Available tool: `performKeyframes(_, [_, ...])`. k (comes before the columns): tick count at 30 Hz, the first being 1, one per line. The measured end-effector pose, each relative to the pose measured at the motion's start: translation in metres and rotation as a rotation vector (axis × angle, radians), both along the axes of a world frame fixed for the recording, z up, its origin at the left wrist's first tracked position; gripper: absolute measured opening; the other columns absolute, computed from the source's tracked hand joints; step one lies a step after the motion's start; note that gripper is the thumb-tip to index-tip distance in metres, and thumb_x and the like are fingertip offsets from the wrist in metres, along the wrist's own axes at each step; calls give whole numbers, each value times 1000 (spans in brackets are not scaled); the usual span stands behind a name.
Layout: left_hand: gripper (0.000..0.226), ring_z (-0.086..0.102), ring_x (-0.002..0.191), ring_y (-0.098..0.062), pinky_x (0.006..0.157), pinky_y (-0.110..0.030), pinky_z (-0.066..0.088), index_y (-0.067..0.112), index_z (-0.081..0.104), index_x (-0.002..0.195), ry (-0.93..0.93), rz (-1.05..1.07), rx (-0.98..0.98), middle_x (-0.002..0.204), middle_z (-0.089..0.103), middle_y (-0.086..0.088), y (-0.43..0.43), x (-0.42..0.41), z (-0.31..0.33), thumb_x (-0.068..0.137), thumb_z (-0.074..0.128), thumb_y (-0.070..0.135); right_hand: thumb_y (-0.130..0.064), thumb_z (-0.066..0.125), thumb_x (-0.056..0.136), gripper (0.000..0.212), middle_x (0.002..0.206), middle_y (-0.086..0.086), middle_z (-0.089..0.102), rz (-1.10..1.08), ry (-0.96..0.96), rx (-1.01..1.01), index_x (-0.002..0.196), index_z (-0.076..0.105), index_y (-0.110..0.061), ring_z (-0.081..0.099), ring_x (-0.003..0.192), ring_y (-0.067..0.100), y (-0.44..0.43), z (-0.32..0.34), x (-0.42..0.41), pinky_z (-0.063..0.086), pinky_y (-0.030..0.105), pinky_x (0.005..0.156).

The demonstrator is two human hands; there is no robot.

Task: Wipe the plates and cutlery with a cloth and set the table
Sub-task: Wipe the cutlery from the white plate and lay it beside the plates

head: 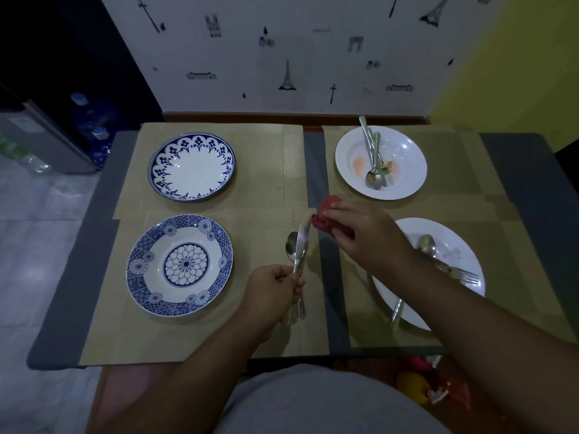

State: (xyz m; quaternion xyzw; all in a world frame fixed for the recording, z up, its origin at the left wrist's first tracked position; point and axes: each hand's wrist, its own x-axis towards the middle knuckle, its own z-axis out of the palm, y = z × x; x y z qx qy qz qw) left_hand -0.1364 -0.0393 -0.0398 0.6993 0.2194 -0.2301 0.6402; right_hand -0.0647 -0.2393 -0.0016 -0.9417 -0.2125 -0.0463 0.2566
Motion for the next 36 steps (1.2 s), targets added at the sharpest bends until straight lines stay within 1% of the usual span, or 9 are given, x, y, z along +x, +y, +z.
performKeyframes(4, [17,67,69,-8,66,-24,55,9,75,99,-4,30,24,77,74,-2,7,-3,-6,100,59,13,-9,73,81,37,118,3,68,14,-7,5,117,69,-15,63,104,21,8,3,-7,52,38,89])
performKeyframes(7, [15,68,69,-18,71,-42,61,9,75,96,28,63,36,81,74,-14,17,-7,-12,99,61,14,-8,75,80,37,118,4,68,18,2,13,116,70,-15,63,105,21,16,4,-13,52,34,90])
performKeyframes(9, [13,68,69,-22,72,-44,61,8,76,95,46,118,66,84,74,-18,23,-11,-17,97,64,12,-8,75,80,37,117,3,68,31,7,23,115,70,-16,63,104,20,23,3,-17,51,32,89])
performKeyframes(13, [9,70,75,-12,69,-26,57,12,79,97,20,179,234,83,76,-1,40,-16,-28,90,73,13,-8,75,80,37,117,2,69,86,52,19,116,70,-17,63,105,17,36,-6,-21,51,31,91])
performKeyframes(20, [7,71,80,-17,81,-31,57,13,81,90,-8,150,430,78,74,2,51,-15,-47,85,77,17,-5,75,78,39,116,2,69,132,93,31,115,71,-17,64,105,18,51,-18,-25,52,33,90])
performKeyframes(26, [17,57,72,-4,53,-2,34,6,77,103,-103,96,568,79,64,5,52,-16,-53,89,73,16,-3,73,78,40,117,2,69,137,114,42,115,71,-17,64,107,19,51,-22,-26,52,33,91])
performKeyframes(28, [15,56,71,-2,53,-1,36,8,75,104,-142,77,582,80,62,7,49,-18,-53,89,72,11,-4,74,78,40,118,2,69,137,121,40,116,71,-18,64,107,19,51,-23,-27,52,34,91])
performKeyframes(32, [20,59,76,-11,59,-20,39,17,71,88,-335,-60,681,81,65,6,46,-30,-56,82,64,-1,-6,74,79,41,121,1,68,136,137,50,117,70,-20,63,109,17,51,-26,-27,52,34,91])
performKeyframes(36, [37,54,94,-20,78,-33,51,9,62,115,-526,-317,865,110,58,-6,49,-40,-71,83,58,-8,-8,73,80,40,122,0,67,122,151,36,119,69,-21,62,111,17,52,-26,-29,50,30,93])
